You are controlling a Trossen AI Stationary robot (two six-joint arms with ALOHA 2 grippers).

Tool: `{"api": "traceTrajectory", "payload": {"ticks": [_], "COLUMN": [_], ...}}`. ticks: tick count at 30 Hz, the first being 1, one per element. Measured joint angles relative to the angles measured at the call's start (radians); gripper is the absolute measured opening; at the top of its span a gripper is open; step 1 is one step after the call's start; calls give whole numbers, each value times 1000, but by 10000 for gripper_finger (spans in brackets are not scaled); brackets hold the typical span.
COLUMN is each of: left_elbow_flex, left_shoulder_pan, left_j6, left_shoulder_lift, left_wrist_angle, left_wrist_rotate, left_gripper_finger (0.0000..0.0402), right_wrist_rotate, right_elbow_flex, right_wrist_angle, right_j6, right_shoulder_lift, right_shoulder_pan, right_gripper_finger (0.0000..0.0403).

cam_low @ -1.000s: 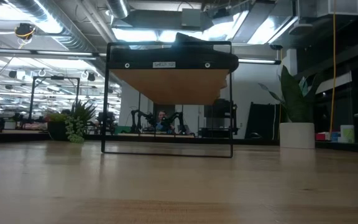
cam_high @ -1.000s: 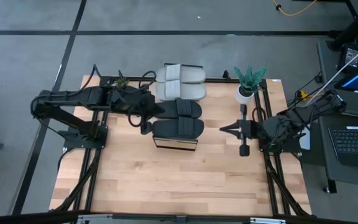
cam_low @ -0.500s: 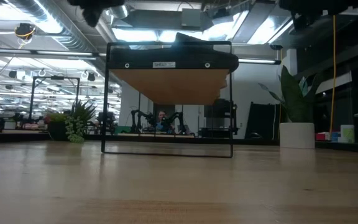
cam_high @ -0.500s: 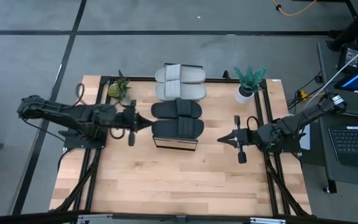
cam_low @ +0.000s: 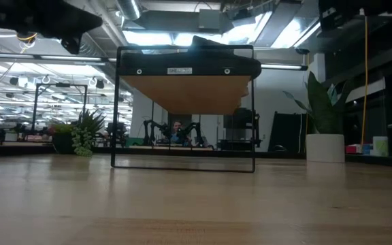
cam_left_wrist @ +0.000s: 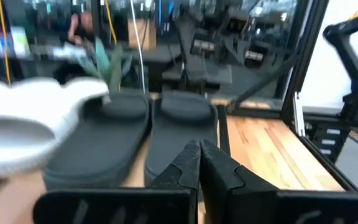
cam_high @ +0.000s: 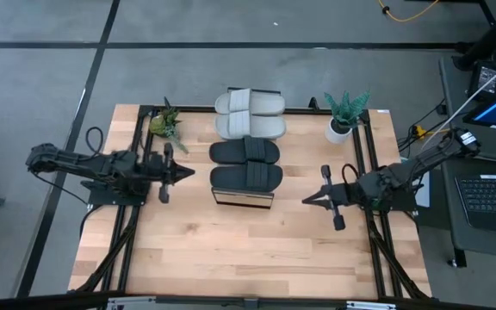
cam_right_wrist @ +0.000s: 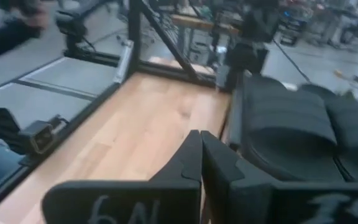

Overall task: Pick and place slides into the shelf
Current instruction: Return to Home Position

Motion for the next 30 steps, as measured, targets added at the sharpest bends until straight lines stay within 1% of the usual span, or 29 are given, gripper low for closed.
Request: {"api": "traceTrajectory", "payload": {"ticks": [3, 7, 12, 15, 19, 22, 26, 30], "left_elbow_flex": [-41, -107, -193, -224, -257, -257, -257, -257], "left_shoulder_pan": [0, 0, 0, 0, 0, 0, 0, 0], "left_j6": [60, 64, 40, 32, 20, 12, 12, 56], "left_shoulder_lift": [-101, -219, -330, -374, -376, -373, -373, -373], "left_wrist_angle": [0, -36, -48, -45, -34, -45, -46, -57], "left_wrist_rotate": [0, 0, 46, 47, 51, 54, 104, 110], "left_gripper_finger": [1, 2, 1, 2, 1, 3, 3, 4], "right_wrist_rotate": [-22, -22, -33, -98, -191, -238, -312, -336], "right_elbow_flex": [0, 0, 1, 1, -12, -57, -168, -285], "right_wrist_angle": [8, -11, -40, -68, -80, -34, 118, 275], "right_j6": [-18, -35, -45, -46, -49, -46, -40, -13], "right_shoulder_lift": [-28, -81, -138, -159, -167, -169, -169, -170], "right_shoulder_pan": [0, -32, -118, -187, -278, -341, -405, -460], "right_gripper_finger": [3, 3, 3, 3, 3, 3, 3, 3]}}
